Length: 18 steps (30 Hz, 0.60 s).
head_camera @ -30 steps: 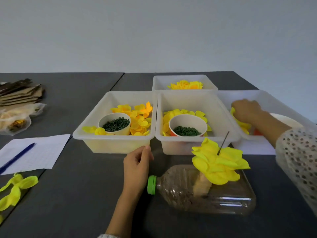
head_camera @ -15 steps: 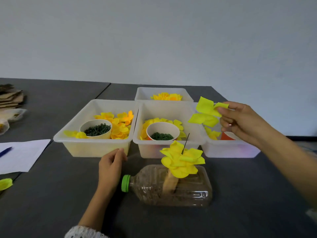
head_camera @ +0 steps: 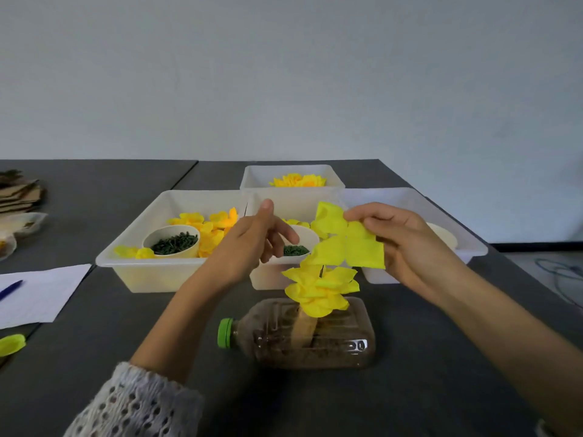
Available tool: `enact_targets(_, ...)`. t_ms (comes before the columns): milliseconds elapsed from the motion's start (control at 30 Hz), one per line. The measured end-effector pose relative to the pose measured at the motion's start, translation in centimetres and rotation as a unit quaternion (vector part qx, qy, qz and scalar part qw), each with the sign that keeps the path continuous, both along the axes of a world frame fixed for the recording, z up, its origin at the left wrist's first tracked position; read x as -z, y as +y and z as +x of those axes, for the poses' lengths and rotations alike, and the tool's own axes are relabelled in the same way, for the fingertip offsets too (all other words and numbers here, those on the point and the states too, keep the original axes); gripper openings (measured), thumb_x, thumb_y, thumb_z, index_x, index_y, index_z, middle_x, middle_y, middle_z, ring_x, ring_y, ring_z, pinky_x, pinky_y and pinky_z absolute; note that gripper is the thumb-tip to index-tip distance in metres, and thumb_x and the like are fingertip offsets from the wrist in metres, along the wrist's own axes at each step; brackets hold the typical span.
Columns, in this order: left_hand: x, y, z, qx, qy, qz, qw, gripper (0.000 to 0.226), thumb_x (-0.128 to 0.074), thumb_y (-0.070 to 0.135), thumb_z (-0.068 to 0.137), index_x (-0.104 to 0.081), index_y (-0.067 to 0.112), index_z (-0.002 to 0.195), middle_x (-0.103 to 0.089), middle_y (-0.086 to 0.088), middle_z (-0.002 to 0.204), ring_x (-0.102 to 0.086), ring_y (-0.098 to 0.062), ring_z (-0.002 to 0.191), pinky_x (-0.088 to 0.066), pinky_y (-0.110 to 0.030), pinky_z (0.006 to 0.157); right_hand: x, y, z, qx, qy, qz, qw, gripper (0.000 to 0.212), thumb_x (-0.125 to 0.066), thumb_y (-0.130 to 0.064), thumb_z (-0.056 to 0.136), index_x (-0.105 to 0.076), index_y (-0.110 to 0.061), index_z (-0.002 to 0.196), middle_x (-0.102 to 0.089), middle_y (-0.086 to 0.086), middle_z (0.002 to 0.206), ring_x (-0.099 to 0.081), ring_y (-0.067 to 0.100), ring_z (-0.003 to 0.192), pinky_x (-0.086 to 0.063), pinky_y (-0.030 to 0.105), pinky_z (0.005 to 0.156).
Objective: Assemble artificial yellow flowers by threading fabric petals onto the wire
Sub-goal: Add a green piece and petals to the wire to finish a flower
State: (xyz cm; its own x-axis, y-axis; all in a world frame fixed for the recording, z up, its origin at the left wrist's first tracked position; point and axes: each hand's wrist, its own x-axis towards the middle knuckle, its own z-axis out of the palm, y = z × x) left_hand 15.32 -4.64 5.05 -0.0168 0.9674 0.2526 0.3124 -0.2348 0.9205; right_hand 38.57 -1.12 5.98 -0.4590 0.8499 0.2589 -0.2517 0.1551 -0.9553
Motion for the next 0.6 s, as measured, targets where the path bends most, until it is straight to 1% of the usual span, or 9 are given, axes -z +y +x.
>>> enact_targets(67, -0.8, -0.2, 0.8, 0.007, -0.019, -0.051, 0.998, 0.067, -0.019, 0.056, 0.101, -0.071, 0.025, 0.072, -0.059, 0.002, 0.066, -0.046, -0.015, 0.063, -0.030, -0.013, 0.047, 0.0, -0.3, -0.4, 0.005, -0.023, 0.026, 0.999, 0.026, -0.048, -0.005, 0.091, -0.073, -0.012, 0.092, -0.069, 0.011, 0.094, -0.063, 0.022, 0.085, -0.053, 0.031, 0.071)
enact_targets(133, -1.1, -0.4, 1.5, 0.025, -0.018, -0.077, 0.997, 0.062, -0.026, 0.055, 0.101, -0.068, 0.013, 0.084, -0.057, -0.007, 0.077, -0.046, -0.019, 0.069, -0.031, -0.015, 0.048, -0.1, -0.5, -0.8, 0.017, -0.036, 0.040, 0.998, 0.026, -0.045, -0.001, 0.095, -0.069, -0.009, 0.098, -0.065, 0.016, 0.097, -0.059, 0.026, 0.088, -0.049, 0.037, 0.076)
enact_targets(167, -1.1, -0.6, 1.7, 0.038, -0.015, -0.078, 0.996, 0.059, -0.028, 0.053, 0.102, -0.065, 0.011, 0.083, -0.054, -0.009, 0.076, -0.045, -0.019, 0.066, -0.029, -0.016, 0.047, -0.2, -0.5, -0.9, 0.024, -0.040, 0.042, 0.998, 0.026, -0.044, 0.000, 0.096, -0.068, -0.008, 0.099, -0.063, 0.019, 0.098, -0.056, 0.028, 0.089, -0.046, 0.040, 0.078)
enact_targets(267, -1.5, -1.3, 2.0, 0.063, -0.014, -0.067, 0.996, 0.055, -0.034, 0.045, 0.104, -0.060, 0.018, 0.064, -0.045, -0.005, 0.062, -0.039, -0.010, 0.049, -0.026, -0.017, 0.046, -0.3, -0.3, -1.2, 0.050, -0.064, 0.045, 0.996, 0.027, -0.043, 0.002, 0.097, -0.068, -0.008, 0.098, -0.058, 0.022, 0.097, -0.049, 0.031, 0.089, -0.036, 0.045, 0.080)
enact_targets(333, -1.6, -1.7, 1.9, 0.083, -0.001, -0.052, 0.995, 0.052, -0.038, 0.040, 0.103, -0.058, 0.019, 0.060, -0.043, -0.008, 0.064, -0.038, -0.009, 0.049, -0.026, -0.018, 0.048, -0.3, 0.0, -1.3, 0.063, -0.079, 0.053, 0.993, 0.027, -0.043, 0.003, 0.097, -0.068, -0.008, 0.097, -0.056, 0.021, 0.093, -0.047, 0.030, 0.085, -0.036, 0.043, 0.076)
enact_targets(400, -1.5, -2.0, 1.7, 0.092, 0.016, -0.057, 0.994, 0.051, -0.041, 0.040, 0.102, -0.058, 0.022, 0.058, -0.046, -0.008, 0.066, -0.041, -0.008, 0.053, -0.028, -0.019, 0.049, -0.3, 0.3, -1.3, 0.072, -0.091, 0.061, 0.991, 0.026, -0.044, 0.003, 0.097, -0.068, -0.008, 0.097, -0.055, 0.019, 0.088, -0.046, 0.028, 0.079, -0.038, 0.037, 0.067)
enact_targets(500, -1.3, -2.2, 1.7, 0.093, 0.045, -0.072, 0.992, 0.048, -0.044, 0.037, 0.102, -0.060, 0.017, 0.062, -0.053, 0.004, 0.060, -0.044, -0.009, 0.059, -0.029, -0.017, 0.049, 0.1, 0.6, -1.0, 0.086, -0.122, 0.085, 0.985, 0.028, -0.045, 0.002, 0.097, -0.070, -0.010, 0.094, -0.056, 0.017, 0.081, -0.046, 0.024, 0.068, -0.040, 0.024, 0.056)
enact_targets(567, -1.3, -2.2, 1.9, 0.103, 0.056, -0.070, 0.991, 0.043, -0.045, 0.027, 0.103, -0.058, 0.008, 0.067, -0.050, 0.012, 0.052, -0.042, -0.002, 0.048, -0.029, -0.009, 0.045, 0.5, 0.8, -0.9, 0.089, -0.133, 0.089, 0.983, 0.026, -0.046, -0.001, 0.098, -0.070, -0.012, 0.096, -0.058, 0.013, 0.079, -0.048, 0.022, 0.066, -0.044, 0.023, 0.055)
enact_targets(600, -1.2, -2.2, 2.0, 0.106, 0.057, -0.066, 0.990, 0.041, -0.045, 0.022, 0.104, -0.056, 0.006, 0.067, -0.047, 0.013, 0.049, -0.039, 0.001, 0.042, -0.028, -0.006, 0.042, 0.8, 0.8, -0.9, 0.090, -0.126, 0.081, 0.985, 0.024, -0.047, -0.005, 0.099, -0.070, -0.012, 0.099, -0.059, 0.012, 0.080, -0.050, 0.023, 0.067, -0.045, 0.025, 0.057)
